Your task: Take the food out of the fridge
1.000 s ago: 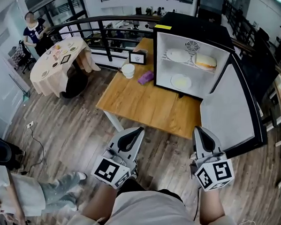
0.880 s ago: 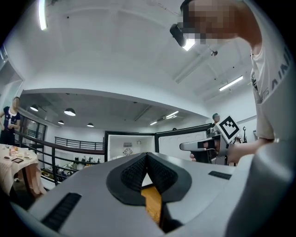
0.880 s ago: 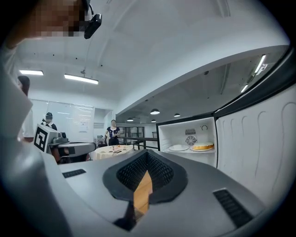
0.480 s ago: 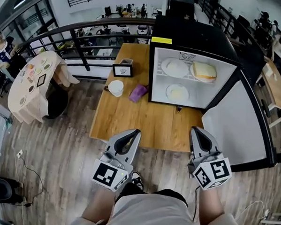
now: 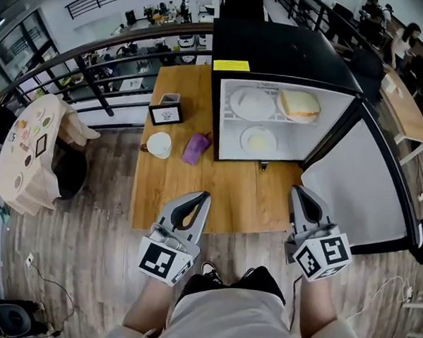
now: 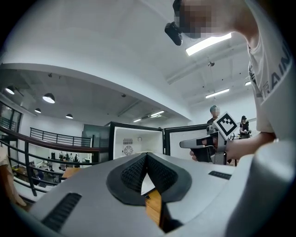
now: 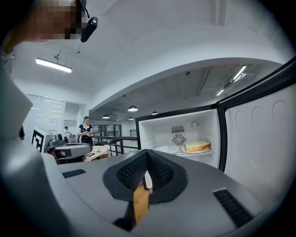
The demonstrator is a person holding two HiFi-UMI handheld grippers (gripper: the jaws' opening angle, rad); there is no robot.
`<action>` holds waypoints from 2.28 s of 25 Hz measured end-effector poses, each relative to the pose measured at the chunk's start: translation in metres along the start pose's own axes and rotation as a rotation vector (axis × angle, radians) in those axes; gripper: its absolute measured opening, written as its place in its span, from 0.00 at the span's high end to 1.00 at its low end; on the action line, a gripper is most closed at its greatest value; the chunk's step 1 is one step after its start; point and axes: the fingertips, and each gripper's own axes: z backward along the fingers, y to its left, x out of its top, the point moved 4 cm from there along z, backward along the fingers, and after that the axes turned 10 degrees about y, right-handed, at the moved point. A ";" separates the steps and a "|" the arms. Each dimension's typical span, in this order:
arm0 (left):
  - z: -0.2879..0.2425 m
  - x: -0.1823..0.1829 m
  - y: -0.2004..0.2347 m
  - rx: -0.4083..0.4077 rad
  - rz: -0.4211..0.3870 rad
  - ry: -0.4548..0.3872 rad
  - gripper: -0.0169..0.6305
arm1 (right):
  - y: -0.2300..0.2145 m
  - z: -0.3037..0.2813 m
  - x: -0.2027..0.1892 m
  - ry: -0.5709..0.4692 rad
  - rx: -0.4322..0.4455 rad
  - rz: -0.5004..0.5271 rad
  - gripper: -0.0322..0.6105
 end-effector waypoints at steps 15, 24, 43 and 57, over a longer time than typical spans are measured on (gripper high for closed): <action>-0.084 -0.003 -0.017 0.051 0.005 0.062 0.96 | -0.094 -0.042 -0.021 0.045 0.032 -0.152 0.92; -0.099 -0.020 0.010 0.036 0.018 0.089 0.96 | -0.102 -0.107 -0.062 0.143 0.050 -0.395 0.92; -0.101 -0.061 0.049 0.035 0.100 0.175 0.96 | -0.150 -0.232 -0.191 0.222 -0.061 -1.088 0.80; -0.103 -0.079 0.065 0.043 0.118 0.215 0.96 | -0.161 -0.265 -0.222 0.193 -0.058 -1.316 0.80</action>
